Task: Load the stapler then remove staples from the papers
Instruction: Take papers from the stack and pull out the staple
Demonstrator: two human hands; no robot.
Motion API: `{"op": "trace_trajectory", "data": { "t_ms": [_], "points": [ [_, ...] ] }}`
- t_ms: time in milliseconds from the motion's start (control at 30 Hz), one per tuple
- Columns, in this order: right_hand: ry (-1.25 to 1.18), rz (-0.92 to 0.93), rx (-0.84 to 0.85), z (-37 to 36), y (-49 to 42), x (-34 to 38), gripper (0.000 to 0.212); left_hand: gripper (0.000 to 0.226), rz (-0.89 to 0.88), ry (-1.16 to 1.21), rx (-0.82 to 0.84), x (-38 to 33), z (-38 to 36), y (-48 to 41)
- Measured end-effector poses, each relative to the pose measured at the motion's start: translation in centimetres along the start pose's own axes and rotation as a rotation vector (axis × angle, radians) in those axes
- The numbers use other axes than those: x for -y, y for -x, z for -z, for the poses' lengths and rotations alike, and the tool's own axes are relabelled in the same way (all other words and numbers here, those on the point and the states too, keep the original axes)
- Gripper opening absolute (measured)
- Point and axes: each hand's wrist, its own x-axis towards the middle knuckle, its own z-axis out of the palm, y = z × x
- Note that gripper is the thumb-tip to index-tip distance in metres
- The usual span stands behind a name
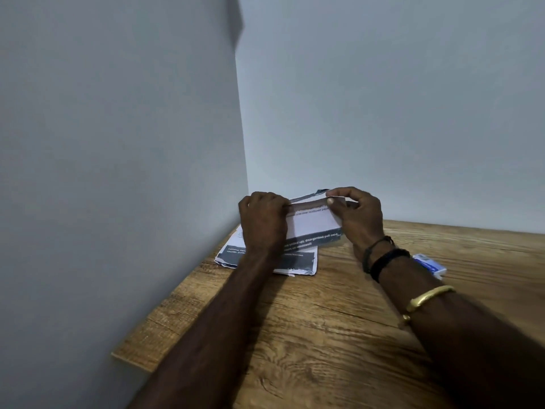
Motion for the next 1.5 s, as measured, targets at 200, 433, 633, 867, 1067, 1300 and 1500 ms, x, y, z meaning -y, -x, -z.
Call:
{"op": "trace_trajectory", "data": {
  "t_ms": [200, 433, 633, 867, 1067, 1300, 1500],
  "points": [
    [0.053, -0.019, -0.118, 4.6, 0.0, -0.1, 0.011, 0.015, 0.051, 0.061, -0.066, -0.1, -0.1, 0.3],
    [0.105, -0.019, -0.208, 9.4, 0.7, 0.1, 0.011, 0.009, 0.254, 0.319, -0.073, -3.1, -1.3, 0.8],
    [0.203, 0.098, -0.241, 12.8, 1.1, 1.2, 0.009, 0.019, 0.338, 0.537, -0.030, -7.4, -1.5, 1.0],
    [0.310, 0.124, -0.177, 16.3, 1.6, 1.5, 0.013, 0.034, 0.704, 1.243, 0.095, -10.9, -2.7, 0.2],
    [0.550, -0.067, -0.131, 17.0, 2.6, 1.0, 0.025, 0.022, 0.739, 1.278, 0.285, -12.4, -4.9, 1.6],
    [1.050, -0.297, 0.154, 15.3, 3.4, 2.2, 0.015, 0.038, 0.806, 1.073, 0.454, -11.9, -7.8, 2.6],
    [1.419, -0.285, 0.435, 13.8, 4.4, 2.2, 0.068, 0.009, 0.838, 1.037, 0.309, -11.9, -9.0, 2.6]
  ]
}}
